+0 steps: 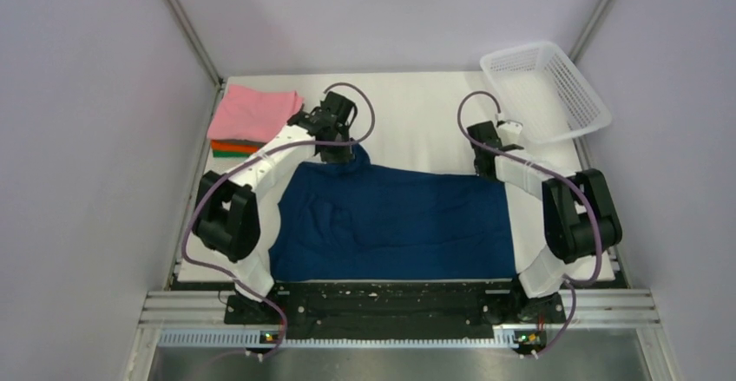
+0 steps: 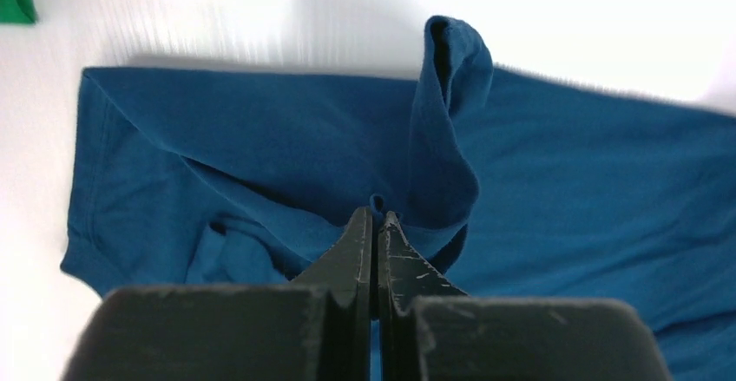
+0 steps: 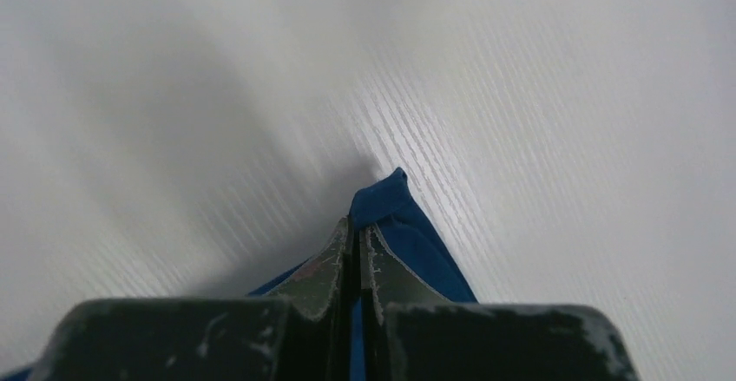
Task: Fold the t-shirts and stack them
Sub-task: Fold the other side of the tshirt into a rectangle
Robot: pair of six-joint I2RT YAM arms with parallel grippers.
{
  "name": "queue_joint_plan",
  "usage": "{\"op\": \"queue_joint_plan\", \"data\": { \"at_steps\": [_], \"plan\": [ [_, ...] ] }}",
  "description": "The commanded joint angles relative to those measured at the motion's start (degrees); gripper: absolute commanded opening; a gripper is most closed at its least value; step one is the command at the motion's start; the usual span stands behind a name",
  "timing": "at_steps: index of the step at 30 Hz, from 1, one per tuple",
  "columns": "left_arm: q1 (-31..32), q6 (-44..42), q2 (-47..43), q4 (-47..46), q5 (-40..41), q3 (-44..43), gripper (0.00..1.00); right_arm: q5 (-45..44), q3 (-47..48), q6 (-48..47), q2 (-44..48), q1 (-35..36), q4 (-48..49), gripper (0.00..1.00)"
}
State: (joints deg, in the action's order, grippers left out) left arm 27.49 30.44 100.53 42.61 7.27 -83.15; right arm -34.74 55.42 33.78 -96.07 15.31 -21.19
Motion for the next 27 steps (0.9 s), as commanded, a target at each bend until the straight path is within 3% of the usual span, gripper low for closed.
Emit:
{"op": "queue_joint_plan", "data": {
  "at_steps": [1, 15, 27],
  "plan": [
    [2.8, -1.8, -8.1, -1.4, 0.4, 4.9, 0.0, 2.0, -4.7, -2.1, 7.4, 1.1, 2.8, 0.0],
    [8.5, 0.5, -30.0, 2.1, 3.6, 22.4, 0.0, 3.7, -11.7, -2.3, 24.5, 1.7, -5.9, 0.0],
    [9.2, 5.9, -41.9, 6.3, 4.3, 29.3, 0.0, 4.7, -13.0, -1.4, 28.9, 1.6, -9.9, 0.0]
  ]
}}
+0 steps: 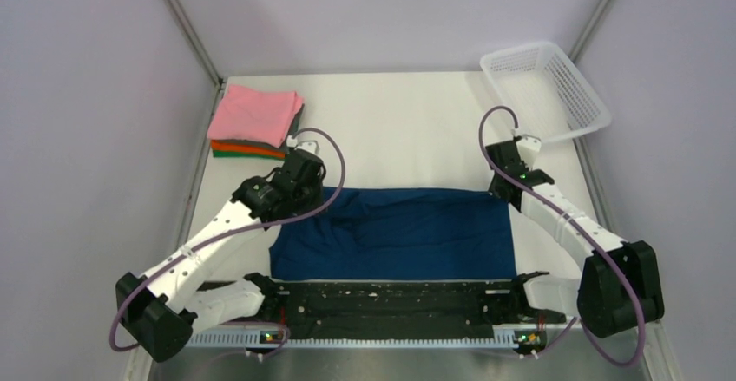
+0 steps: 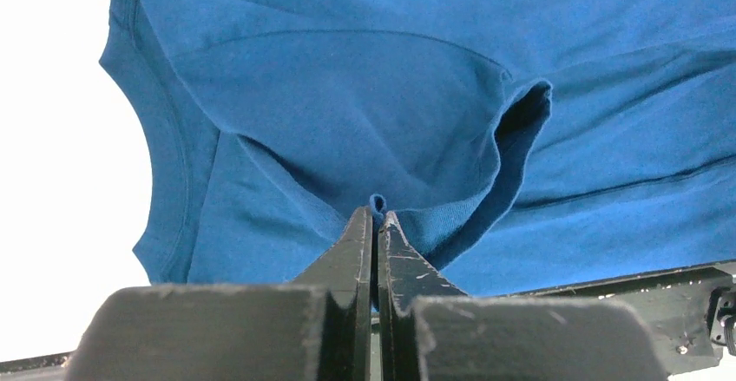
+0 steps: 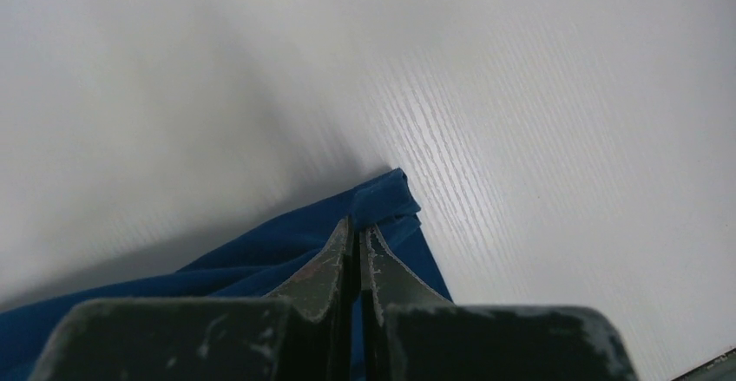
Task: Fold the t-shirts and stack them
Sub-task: Fold the other side of the tshirt into a rectangle
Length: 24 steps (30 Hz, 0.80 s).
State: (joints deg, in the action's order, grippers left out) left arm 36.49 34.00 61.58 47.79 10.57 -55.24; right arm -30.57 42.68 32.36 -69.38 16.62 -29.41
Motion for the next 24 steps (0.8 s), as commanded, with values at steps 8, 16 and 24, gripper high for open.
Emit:
{"op": "queue_joint_plan", "data": {
  "at_steps": [8, 16, 24],
  "plan": [
    [0.3, 3.0, -6.3, 2.5, -0.8, 3.7, 0.0, 5.9, -4.8, 0.5, 8.5, 0.3, -4.1, 0.0],
    [0.5, 7.5, -10.0, 4.0, -4.9, 10.4, 0.0, 6.7, -8.6, 2.3, 11.0, 0.3, -6.2, 0.0],
    [1.2, 14.9, -12.9, 3.1, -11.8, 20.3, 0.13, 7.0, -10.2, 7.2, 8.9, 0.4, -8.5, 0.17]
  ]
}}
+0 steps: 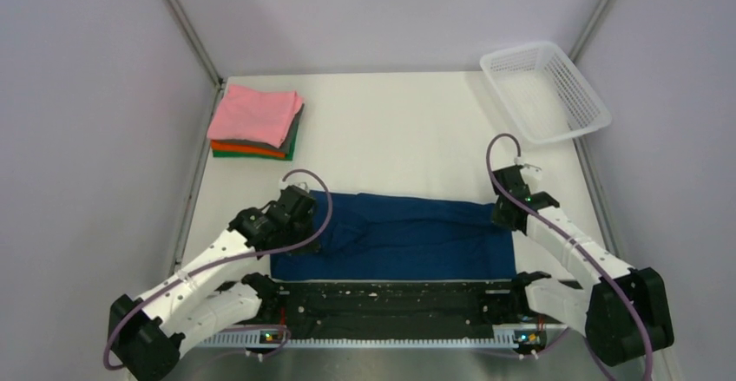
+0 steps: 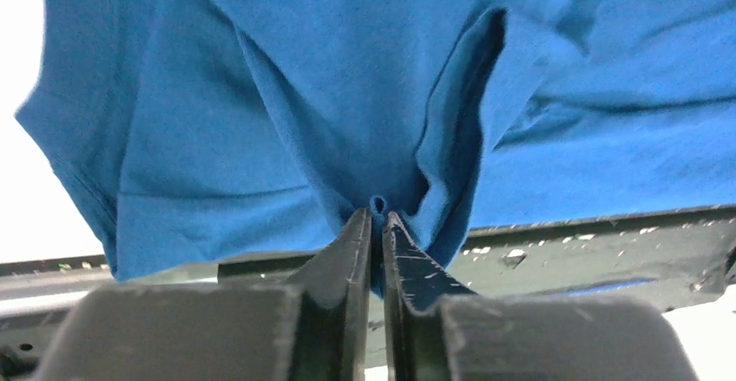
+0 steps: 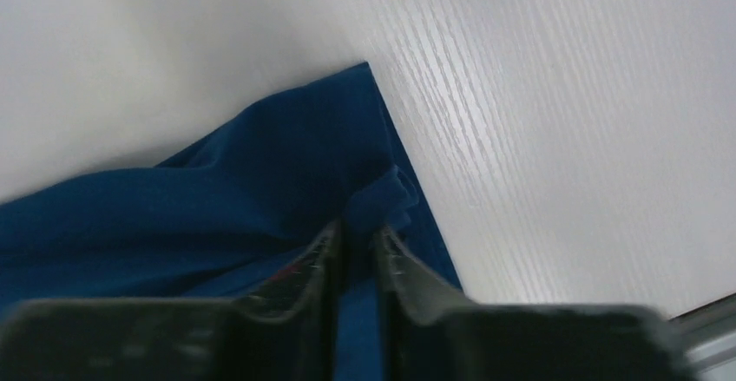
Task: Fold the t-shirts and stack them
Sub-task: Fold the other side of the tshirt into a rectangle
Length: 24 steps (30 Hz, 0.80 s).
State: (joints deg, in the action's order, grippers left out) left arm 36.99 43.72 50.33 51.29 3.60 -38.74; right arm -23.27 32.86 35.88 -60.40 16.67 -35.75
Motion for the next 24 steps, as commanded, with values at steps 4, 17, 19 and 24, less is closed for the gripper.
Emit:
{"op": "queue_joint_plan", "data": {
  "at_steps": [4, 17, 19, 24],
  "plan": [
    [1.4, 9.4, -3.9, 2.1, -7.0, 6.9, 0.38, -0.6, 0.0, 5.7, 3.1, 0.4, -4.9, 0.42],
    [1.8, 3.8, -0.9, -12.0, -4.3, -1.3, 0.99, 3.1, 1.4, 2.6, 20.1, 0.4, 0.8, 0.98],
    [1.8, 3.1, 4.9, -16.6, -4.6, -2.0, 0.99, 4.1, 1.4, 1.4, 19.6, 0.3, 0.8, 0.99],
    [1.9, 2.3, 18.7, -17.9, -4.2, -4.5, 0.99, 5.1, 1.7, 0.0, 17.3, 0.4, 0.0, 0.99]
  ]
}}
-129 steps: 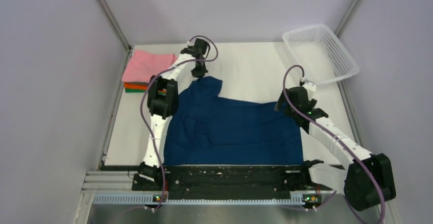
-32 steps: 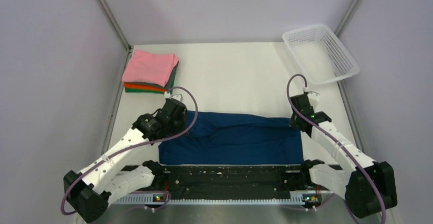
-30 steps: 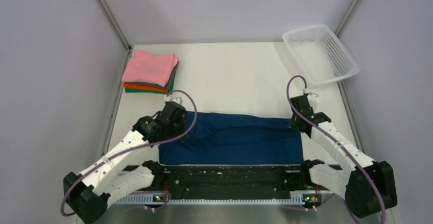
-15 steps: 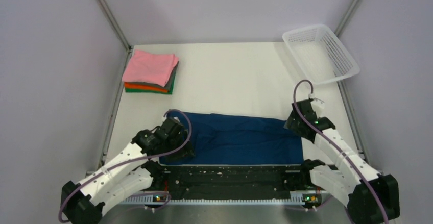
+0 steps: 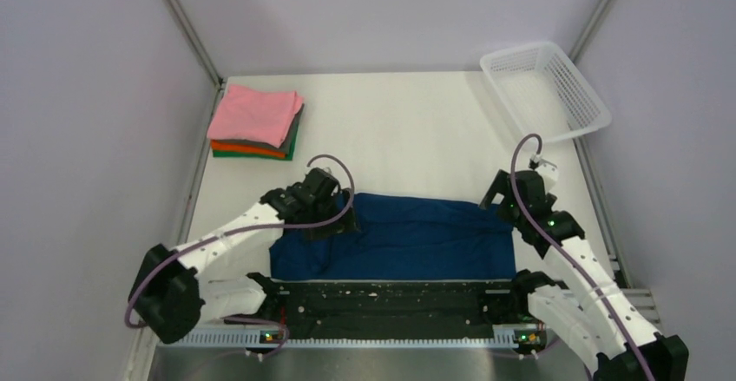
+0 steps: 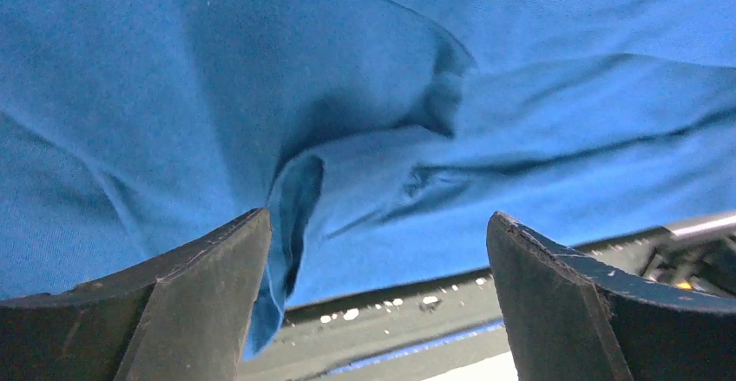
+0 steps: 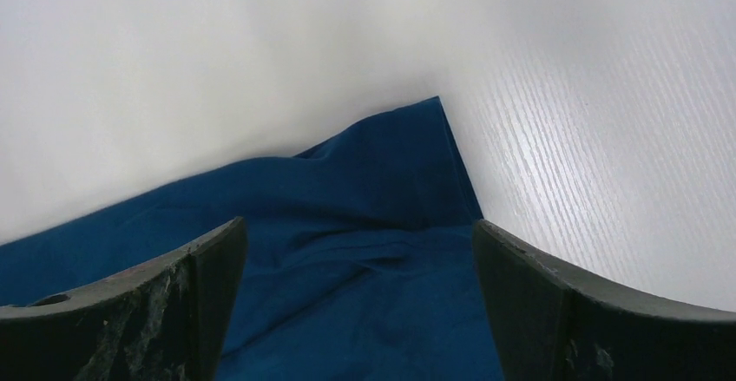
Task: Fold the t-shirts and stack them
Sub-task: Fold the other side of the tshirt into a rectangle
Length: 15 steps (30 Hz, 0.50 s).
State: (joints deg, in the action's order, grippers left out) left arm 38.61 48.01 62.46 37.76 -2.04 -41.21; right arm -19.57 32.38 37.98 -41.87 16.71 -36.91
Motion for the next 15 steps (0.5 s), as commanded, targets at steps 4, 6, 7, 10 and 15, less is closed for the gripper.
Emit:
{"op": "queue_joint_plan", "data": {
  "at_steps": [4, 6, 7, 10, 15],
  "plan": [
    [0.4, -2.1, 9.4, -5.3, 2.5, -2.0, 0.99, 4.0, 2.5, -3.5, -2.5, 0.3, 1.8, 0.99],
    [1.1, -2.2, 8.6, -8.0, -2.1, -0.9, 0.99, 4.6, 2.4, -3.7, -2.9, 0.3, 1.8, 0.99],
    [1.7, -2.5, 8.0, -9.6, -4.0, -0.4, 0.99, 4.5, 2.2, -3.7, -2.9, 0.3, 1.8, 0.99],
    [4.4, -4.1, 6.5, -14.5, -10.7, 1.4, 0.99, 3.9, 1.7, -3.6, -2.9, 0.3, 1.9, 0.99],
    [10.3, -5.5, 6.6, -15.7, -17.8, 3.5, 0.99, 4.3, 2.2, -4.1, -3.3, 0.3, 2.1, 0.99]
  ]
}}
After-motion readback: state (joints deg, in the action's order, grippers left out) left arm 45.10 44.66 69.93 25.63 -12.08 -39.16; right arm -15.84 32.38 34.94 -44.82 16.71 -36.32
